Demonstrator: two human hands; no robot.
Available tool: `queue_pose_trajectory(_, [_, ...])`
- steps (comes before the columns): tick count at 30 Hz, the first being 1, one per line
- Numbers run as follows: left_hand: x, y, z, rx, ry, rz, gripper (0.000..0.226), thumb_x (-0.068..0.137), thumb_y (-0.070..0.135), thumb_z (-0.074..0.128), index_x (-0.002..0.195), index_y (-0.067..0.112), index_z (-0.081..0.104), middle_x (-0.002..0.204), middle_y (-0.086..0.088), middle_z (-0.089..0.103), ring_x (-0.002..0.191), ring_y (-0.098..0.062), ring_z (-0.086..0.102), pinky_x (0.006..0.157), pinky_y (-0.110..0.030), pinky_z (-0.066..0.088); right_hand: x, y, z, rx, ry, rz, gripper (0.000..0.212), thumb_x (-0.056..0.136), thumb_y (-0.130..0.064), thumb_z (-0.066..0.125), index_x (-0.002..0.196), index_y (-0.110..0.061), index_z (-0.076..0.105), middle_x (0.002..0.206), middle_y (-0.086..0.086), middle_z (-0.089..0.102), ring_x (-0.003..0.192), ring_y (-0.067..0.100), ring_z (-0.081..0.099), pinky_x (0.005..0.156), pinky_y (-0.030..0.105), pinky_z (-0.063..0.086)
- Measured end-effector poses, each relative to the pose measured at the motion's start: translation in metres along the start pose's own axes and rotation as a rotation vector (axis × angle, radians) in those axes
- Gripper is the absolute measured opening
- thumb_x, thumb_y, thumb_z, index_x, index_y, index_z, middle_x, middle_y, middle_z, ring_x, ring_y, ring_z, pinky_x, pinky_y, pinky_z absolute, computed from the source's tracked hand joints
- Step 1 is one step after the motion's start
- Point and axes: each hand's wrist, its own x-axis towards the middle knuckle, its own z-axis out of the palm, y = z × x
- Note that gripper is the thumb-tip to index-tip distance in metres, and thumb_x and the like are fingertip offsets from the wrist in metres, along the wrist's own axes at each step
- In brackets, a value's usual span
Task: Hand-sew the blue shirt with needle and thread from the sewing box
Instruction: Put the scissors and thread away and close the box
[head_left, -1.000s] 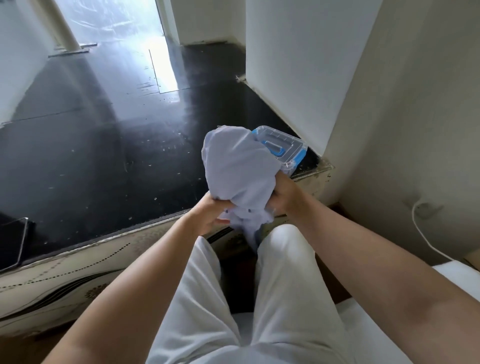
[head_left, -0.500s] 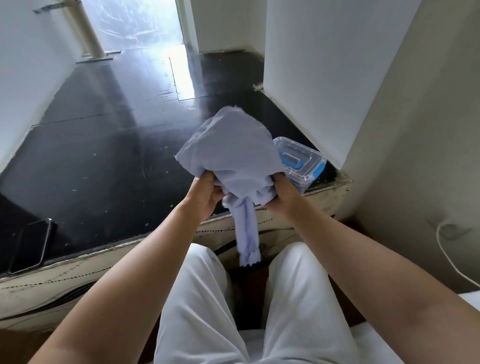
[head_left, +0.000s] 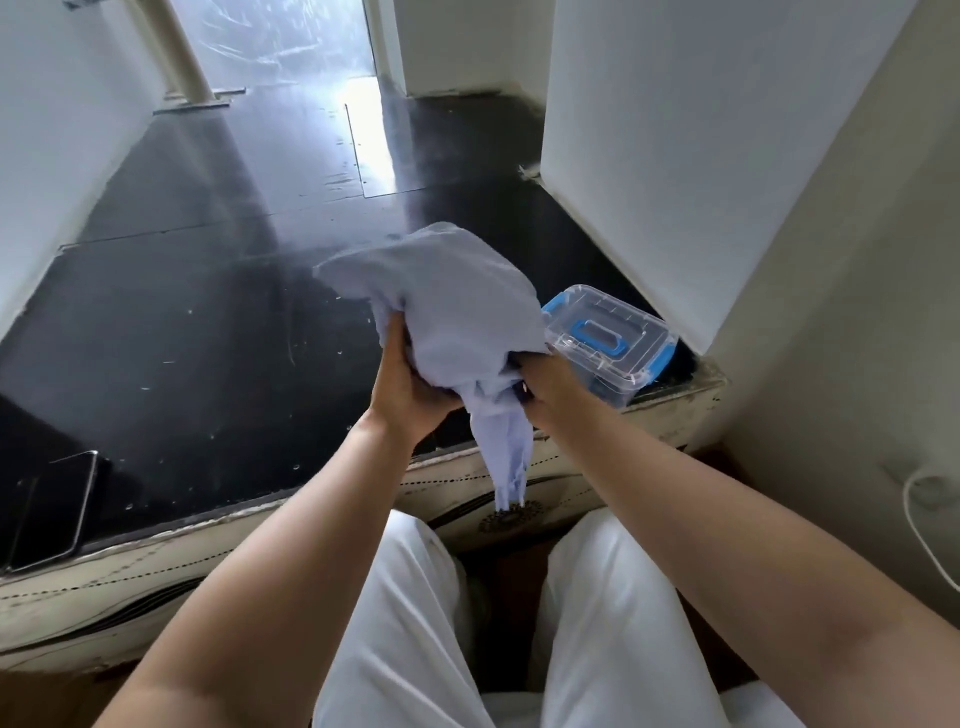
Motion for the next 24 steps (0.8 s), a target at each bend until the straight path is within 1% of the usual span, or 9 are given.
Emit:
queue_pose_trajectory(2, [0.011,0.008,-0.003,0.111,0.140,0.035,0.052,0.094,0.058,0.045,0.129,0.022,0.059,0.114,-0.006,0.068,0.106,-0.027,0.063,0.087,-0.041,0.052,0.008,-0.004,-0.007,-0.073,-0.102,0.090,0.016,0.098,-0.025,0.052,0.109,-0.019,0.062,0.102,0.003,0.067,0.104,0.022,0.060,0.087,0.037,0.050])
queue_pose_trajectory(5, [0.027,0.020,-0.011,0.165,0.184,0.050,0.039,0.093,0.046,0.052,0.121,0.020,0.058,0.097,-0.004,0.069,0.086,-0.021,0.065,0.071,-0.032,0.055,0.020,-0.014,-0.014,-0.038,-0.434,0.070,0.022,0.091,-0.020,0.053,0.110,-0.010,0.056,0.104,0.011,0.058,0.098,0.022,0.055,0.083,0.034,0.047])
queue_pose_trajectory(8, [0.043,0.042,-0.003,0.097,0.157,0.170,0.041,0.090,0.044,0.052,0.121,0.018,0.056,0.102,-0.005,0.066,0.091,-0.020,0.063,0.079,-0.033,0.052,0.035,-0.026,0.001,0.107,-0.543,-0.143,0.026,0.097,-0.002,0.042,0.122,-0.003,0.049,0.110,0.014,0.059,0.103,0.022,0.060,0.091,0.032,0.052])
queue_pose_trajectory(11, [0.057,0.062,0.000,0.091,0.135,0.254,0.036,0.098,0.035,0.047,0.126,0.015,0.057,0.121,-0.007,0.063,0.111,-0.024,0.060,0.097,-0.041,0.049,0.041,-0.039,0.018,0.073,-0.445,-0.322,0.024,0.101,0.006,0.035,0.112,-0.006,0.052,0.092,0.001,0.070,0.090,0.015,0.067,0.080,0.027,0.055])
queue_pose_trajectory(13, [0.064,0.069,-0.009,0.175,0.223,0.281,0.037,0.100,0.019,0.047,0.135,0.008,0.050,0.127,-0.012,0.060,0.111,-0.029,0.061,0.097,-0.047,0.049,0.042,-0.043,0.026,0.034,-0.345,-0.345,0.023,0.104,0.002,0.032,0.105,-0.008,0.053,0.078,-0.004,0.070,0.075,0.010,0.067,0.068,0.022,0.055])
queue_pose_trajectory(15, [0.066,0.067,-0.022,0.310,0.436,0.222,0.039,0.097,0.005,0.041,0.134,0.007,0.052,0.115,-0.009,0.066,0.097,-0.023,0.066,0.088,-0.040,0.050,0.054,-0.034,0.026,-0.025,-0.225,-0.246,0.026,0.105,-0.004,0.030,0.096,-0.011,0.053,0.066,-0.006,0.066,0.059,0.007,0.062,0.058,0.021,0.052])
queue_pose_trajectory(18, [0.063,0.047,-0.046,0.636,0.668,-0.093,0.037,0.092,0.006,0.043,0.127,0.012,0.055,0.125,-0.014,0.063,0.105,-0.026,0.062,0.089,-0.037,0.044,0.076,-0.007,0.013,-0.304,0.011,0.069,0.022,0.097,0.000,0.039,0.088,-0.014,0.053,0.075,0.001,0.060,0.062,0.012,0.058,0.057,0.027,0.047])
queue_pose_trajectory(21, [0.057,0.029,-0.070,0.857,0.590,-0.260,0.045,0.073,0.015,0.055,0.118,0.012,0.053,0.100,-0.011,0.063,0.070,-0.021,0.058,0.062,-0.025,0.042,0.082,0.022,-0.002,-0.383,0.048,0.345,0.015,0.097,-0.002,0.042,0.094,-0.012,0.053,0.083,0.008,0.056,0.073,0.020,0.056,0.061,0.031,0.049])
queue_pose_trajectory(24, [0.058,0.019,-0.084,0.960,0.527,-0.294,0.048,0.077,0.018,0.056,0.124,0.016,0.049,0.121,-0.010,0.056,0.098,-0.029,0.061,0.062,-0.028,0.045,0.072,0.027,-0.006,-0.411,0.061,0.374,0.016,0.092,0.002,0.047,0.104,-0.005,0.056,0.079,0.008,0.054,0.069,0.020,0.053,0.059,0.029,0.049])
